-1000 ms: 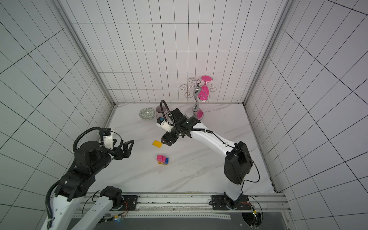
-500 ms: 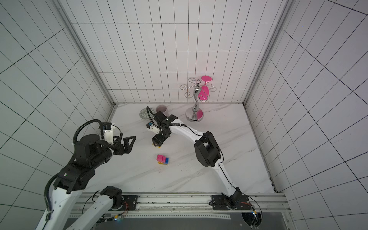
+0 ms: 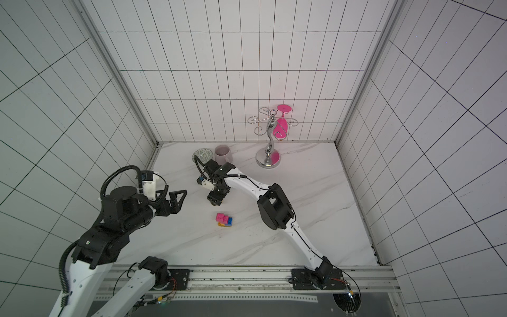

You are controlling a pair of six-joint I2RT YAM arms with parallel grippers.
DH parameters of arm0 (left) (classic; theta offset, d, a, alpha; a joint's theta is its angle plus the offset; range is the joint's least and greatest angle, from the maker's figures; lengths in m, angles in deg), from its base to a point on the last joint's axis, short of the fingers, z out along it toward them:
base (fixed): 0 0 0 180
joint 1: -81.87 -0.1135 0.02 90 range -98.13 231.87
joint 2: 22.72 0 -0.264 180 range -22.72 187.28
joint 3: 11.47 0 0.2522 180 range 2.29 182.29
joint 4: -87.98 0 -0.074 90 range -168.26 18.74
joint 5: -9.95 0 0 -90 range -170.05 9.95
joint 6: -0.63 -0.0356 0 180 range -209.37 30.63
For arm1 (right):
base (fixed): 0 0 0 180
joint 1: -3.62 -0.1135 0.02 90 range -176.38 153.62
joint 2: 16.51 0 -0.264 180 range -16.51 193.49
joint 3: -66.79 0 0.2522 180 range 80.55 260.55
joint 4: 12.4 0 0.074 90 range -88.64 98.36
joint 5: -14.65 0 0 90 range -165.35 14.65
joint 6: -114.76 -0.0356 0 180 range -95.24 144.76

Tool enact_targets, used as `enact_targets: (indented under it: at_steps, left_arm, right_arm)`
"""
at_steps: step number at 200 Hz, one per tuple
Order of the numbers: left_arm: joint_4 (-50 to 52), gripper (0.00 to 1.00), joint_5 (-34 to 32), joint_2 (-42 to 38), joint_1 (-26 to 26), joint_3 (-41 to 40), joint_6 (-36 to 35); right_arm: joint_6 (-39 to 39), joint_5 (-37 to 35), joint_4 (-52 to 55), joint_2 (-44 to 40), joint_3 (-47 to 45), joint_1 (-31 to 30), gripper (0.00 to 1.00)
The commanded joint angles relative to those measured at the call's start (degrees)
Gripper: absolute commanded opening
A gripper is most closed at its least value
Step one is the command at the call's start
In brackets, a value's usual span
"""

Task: Assemble the letter s with lego
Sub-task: Move the lego brick at the center of the board, then pick up the lego brick from the center of the board.

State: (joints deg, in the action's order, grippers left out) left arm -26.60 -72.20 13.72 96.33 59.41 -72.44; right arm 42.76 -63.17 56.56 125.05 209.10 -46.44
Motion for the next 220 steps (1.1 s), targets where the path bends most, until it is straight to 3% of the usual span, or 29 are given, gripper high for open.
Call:
enact_targets:
  at_steps: [1,39,63,98,104,128,165,180,197,220]
  left_arm:
    - [0.8,0.99,0.5,-0.7,-0.3,1.6,-0.4]
    - [1.4,0.99,0.6,-0.7,-0.3,2.3,-0.9]
    - [1.6,0.99,0.5,-0.8,-0.3,2.4,-1.3]
    - [1.6,0.99,0.8,-0.8,-0.3,2.4,-1.5]
    - [1.5,0.99,0.9,-0.7,-0.3,2.4,-1.6]
    - [1.1,0.99,1.1,-0.2,0.0,2.8,-2.5]
    - [0.4,0.99,5.1,4.9,2.4,6.7,-10.5]
    - [1.5,0.99,7.8,8.7,4.8,9.2,-18.9]
    - [7.5,0.99,9.8,14.7,9.1,12.2,-35.5]
    - [13.1,0.99,-4.4,25.0,15.2,14.0,-52.2]
  right_arm:
    - [1.5,-3.1,2.2,2.0,3.1,-0.8,0.63]
    - [4.2,-4.8,2.2,3.9,4.2,-1.8,0.39]
    - [7.0,-4.1,1.2,3.4,2.9,-2.9,0.32]
    - [11.3,-3.1,-1.7,1.5,0.0,-5.0,0.31]
    - [10.8,-3.1,-2.5,1.0,-0.5,-5.2,0.33]
    - [7.3,-2.1,-5.5,-1.9,-1.7,-4.0,0.6]
    - [-5.8,6.5,-21.1,-15.7,-13.7,3.8,0.77]
    - [-12.6,6.8,-28.0,-23.2,-23.5,8.7,0.78]
    - [-20.3,8.3,-40.5,-34.3,-40.6,14.4,0.79]
    - [-22.5,7.5,-55.3,-49.5,-60.6,17.2,0.97]
